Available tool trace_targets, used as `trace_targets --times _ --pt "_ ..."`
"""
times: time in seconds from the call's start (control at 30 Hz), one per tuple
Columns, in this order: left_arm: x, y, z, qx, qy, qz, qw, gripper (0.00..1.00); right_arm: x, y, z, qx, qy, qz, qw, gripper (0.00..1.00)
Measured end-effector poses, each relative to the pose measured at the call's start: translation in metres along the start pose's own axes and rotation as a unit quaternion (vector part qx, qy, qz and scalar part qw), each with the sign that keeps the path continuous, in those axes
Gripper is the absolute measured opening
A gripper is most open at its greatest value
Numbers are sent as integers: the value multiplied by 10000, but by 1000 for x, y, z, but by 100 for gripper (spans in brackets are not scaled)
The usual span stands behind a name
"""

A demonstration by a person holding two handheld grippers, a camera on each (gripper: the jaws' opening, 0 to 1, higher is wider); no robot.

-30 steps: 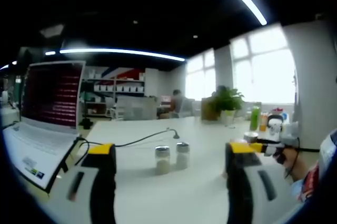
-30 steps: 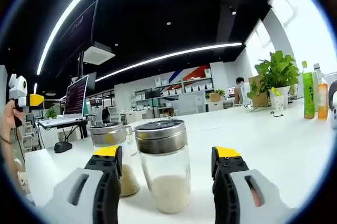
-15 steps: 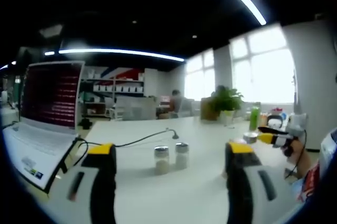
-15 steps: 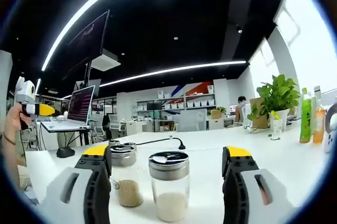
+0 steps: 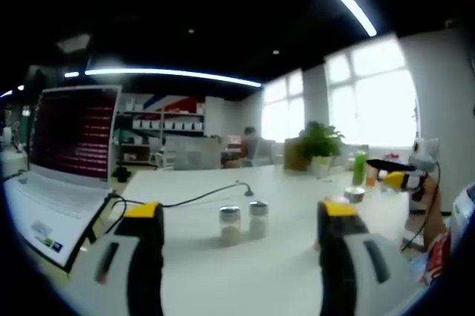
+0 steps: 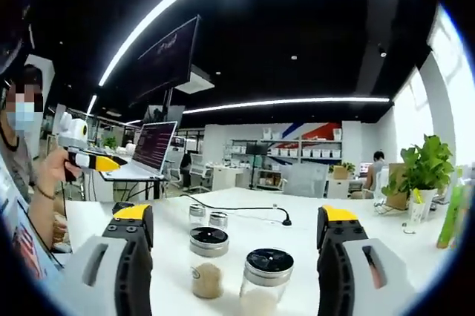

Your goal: Rotate the seasoning bottle until the label or dispensing opening points toward the visible target arrow and the bottle remains upright within the marked orientation range

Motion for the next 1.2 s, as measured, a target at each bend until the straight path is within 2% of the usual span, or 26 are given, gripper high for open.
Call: trace_targets --times 0.13,0.23,0.4,0.57,0.63,0.7,0.8,0.87,0.93,0.97,1.0,1.03,1.1,1.2 --pt "-1 0 -1 19 9 -4 10000 90 -4 2 4 190 175 -38 9997 96" --pt "-1 0 0 -18 8 13 10000 90 -7 8 9 78 178 5 9998 95" --pt "-2 1 -1 -3 10 20 10000 90 -14 8 21 -45 218 -147 9996 93" --pt "-2 0 0 -14 32 2 10000 90 -23 -8 35 264 211 -441 9985 89" --pt "-2 1 0 1 10 12 10000 90 -23 -12 40 229 283 -540 9979 89" --pt "-2 1 1 18 -27 -6 10000 90 -23 -14 48 191 346 -555 9977 86" --pt "-2 2 2 47 -39 17 10000 90 -24 -23 61 447 433 -731 9954 82" --pt "-2 3 2 31 -35 34 10000 90 -25 -29 72 538 363 -836 9944 78" --pt "-1 3 1 -30 -27 59 10000 90 -26 -33 80 488 295 -913 9942 75" --pt "-1 2 1 -43 -28 56 10000 90 -26 -34 84 223 386 -955 9944 73" --pt "0 2 1 -37 -29 37 10000 90 -25 -33 86 58 472 -870 9951 73" --pt "1 1 2 -20 -30 14 10000 90 -23 -32 89 81 491 -714 9962 73" --pt "2 0 4 -10 -58 -14 10000 90 -19 -36 92 516 626 -603 9949 73" --pt "2 1 7 15 -105 -1 9999 90 -12 -43 90 1182 1038 -487 9863 70"
Point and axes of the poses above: the point that each gripper's makers call its tool centre point, and the gripper's own axes: x roughly forward along the fingers, z roughly to its right, y roughly out of its top, the point moved 3 cm from there along -x, roughly backward along the fingers, and after that the axes turned 13 degrees about x, right-handed, at the moved point
